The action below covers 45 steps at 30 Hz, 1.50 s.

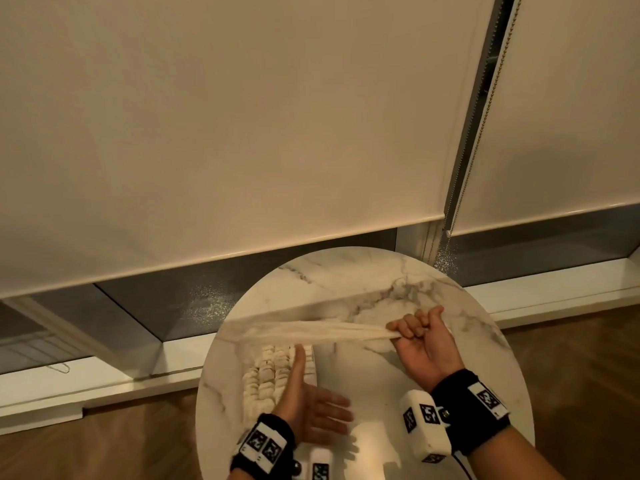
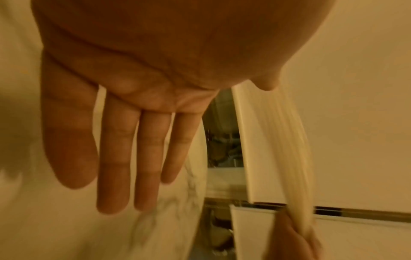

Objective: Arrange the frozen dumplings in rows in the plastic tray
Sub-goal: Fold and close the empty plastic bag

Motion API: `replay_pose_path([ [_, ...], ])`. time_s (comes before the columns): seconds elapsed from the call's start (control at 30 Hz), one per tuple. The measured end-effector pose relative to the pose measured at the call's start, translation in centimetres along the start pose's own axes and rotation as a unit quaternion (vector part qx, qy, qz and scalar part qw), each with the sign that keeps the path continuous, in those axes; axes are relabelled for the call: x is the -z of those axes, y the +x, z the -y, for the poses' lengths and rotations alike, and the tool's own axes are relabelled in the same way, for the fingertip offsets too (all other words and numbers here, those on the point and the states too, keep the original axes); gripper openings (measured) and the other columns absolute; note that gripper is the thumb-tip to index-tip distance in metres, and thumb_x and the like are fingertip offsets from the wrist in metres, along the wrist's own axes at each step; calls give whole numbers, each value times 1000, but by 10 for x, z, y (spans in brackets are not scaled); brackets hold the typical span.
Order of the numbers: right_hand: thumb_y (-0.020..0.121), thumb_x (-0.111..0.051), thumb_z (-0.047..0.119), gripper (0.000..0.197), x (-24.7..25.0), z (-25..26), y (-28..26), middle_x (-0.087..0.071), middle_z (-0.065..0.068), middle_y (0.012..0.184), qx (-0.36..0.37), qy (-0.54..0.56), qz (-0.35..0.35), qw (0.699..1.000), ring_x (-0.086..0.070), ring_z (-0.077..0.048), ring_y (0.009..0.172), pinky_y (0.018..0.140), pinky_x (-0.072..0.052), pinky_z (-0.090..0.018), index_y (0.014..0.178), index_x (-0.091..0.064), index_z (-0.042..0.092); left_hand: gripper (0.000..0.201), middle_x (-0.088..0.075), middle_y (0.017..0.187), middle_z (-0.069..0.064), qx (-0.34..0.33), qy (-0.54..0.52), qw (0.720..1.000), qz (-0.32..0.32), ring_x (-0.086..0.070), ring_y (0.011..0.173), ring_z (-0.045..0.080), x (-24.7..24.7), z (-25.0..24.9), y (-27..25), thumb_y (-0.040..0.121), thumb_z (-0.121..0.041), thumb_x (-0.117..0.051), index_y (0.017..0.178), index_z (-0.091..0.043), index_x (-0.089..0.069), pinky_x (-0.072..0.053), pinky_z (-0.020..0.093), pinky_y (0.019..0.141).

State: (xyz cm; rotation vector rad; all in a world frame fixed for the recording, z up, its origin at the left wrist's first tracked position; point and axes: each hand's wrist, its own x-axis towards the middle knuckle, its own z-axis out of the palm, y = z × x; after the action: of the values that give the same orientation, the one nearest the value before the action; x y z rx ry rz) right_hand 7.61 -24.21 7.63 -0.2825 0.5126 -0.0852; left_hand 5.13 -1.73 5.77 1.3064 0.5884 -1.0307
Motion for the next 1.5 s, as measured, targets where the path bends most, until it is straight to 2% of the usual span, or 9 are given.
replay_pose_path([
  [0.17, 97, -36, 56, 56, 13, -34, -15, -24, 2, 47, -67, -39, 13, 997, -26, -14, 41, 67, -38, -31, 57, -38, 18, 100, -63, 131, 17, -110, -229, 961, 110, -53, 129, 34, -35, -5, 4, 67, -83, -50, 140, -16, -52, -36, 44, 103],
  [0.33, 100, -34, 54, 53, 27, -28, -17, -24, 2, 47, -47, -55, -19, 997, -26, -14, 40, 65, -37, -32, 62, -34, 18, 83, -53, 143, 17, -286, -362, 860, 218, -43, 139, 34, -20, -20, -14, 57, -21, -83, 135, -13, -54, -21, 53, 118],
  [0.43, 100, -34, 54, 55, 31, -20, -17, -24, 2, 47, -42, -57, -19, 997, -27, -14, 39, 64, -38, -33, 60, -36, 18, 33, -69, 78, 9, -318, -351, 861, 184, -70, 93, 30, -20, -23, -19, 55, -21, -93, 76, -12, -70, -36, 52, 110],
  [0.53, 100, -34, 55, 56, 36, -12, -17, -24, 2, 47, -48, -54, -15, 997, -26, -14, 39, 65, -38, -33, 58, -37, 18, 53, -28, 39, -3, -298, -355, 879, 114, -35, 39, 13, -16, -32, -23, 87, -40, -65, 45, -21, -38, -52, 39, 77],
  [0.67, 100, -33, 55, 55, 47, 4, -17, -24, 2, 46, -51, -45, -26, 997, -25, -14, 38, 65, -38, -31, 60, -35, 18, 61, -20, 38, -5, -306, -331, 890, 75, -21, 34, 12, 2, -42, -28, 96, -46, -48, 43, -22, -29, -42, 29, 51],
  [1.07, 84, -63, 57, 42, 58, 18, -17, -51, -3, 69, -24, -64, -33, 997, -54, -18, 64, 91, -43, -34, 79, -51, 18, 59, -21, 38, -5, -341, -355, 868, 73, -21, 36, 11, -5, -41, -39, 96, -43, -47, 44, -22, -30, -37, 26, 50],
  [1.17, 56, -85, 64, 91, 56, 6, -27, -61, -12, 125, -104, -91, -3, 990, -54, -29, 122, 112, -33, -47, 128, -56, 16, 60, -23, 39, -6, -360, -405, 836, 85, -23, 37, 10, -11, -42, -39, 100, -43, -42, 45, -22, -32, -42, 25, 51],
  [1.3, 35, -89, 70, 130, 48, -32, -46, -57, -17, 138, -284, -226, 60, 930, -45, -29, 135, 105, -40, -45, 140, -43, 9, 60, -24, 41, -5, -368, -430, 819, 95, -24, 40, 10, -20, -42, -40, 102, -43, -39, 46, -22, -34, -41, 27, 59],
  [1.5, 89, -55, 63, 62, 17, -60, -50, -61, -5, 135, -230, -236, 123, 936, -52, -22, 131, 107, -43, -40, 132, -57, 19, 55, -20, 44, -2, -313, -341, 882, 89, -21, 41, 13, -49, -16, -33, 100, -40, -45, 51, -18, -32, -41, 31, 57],
])
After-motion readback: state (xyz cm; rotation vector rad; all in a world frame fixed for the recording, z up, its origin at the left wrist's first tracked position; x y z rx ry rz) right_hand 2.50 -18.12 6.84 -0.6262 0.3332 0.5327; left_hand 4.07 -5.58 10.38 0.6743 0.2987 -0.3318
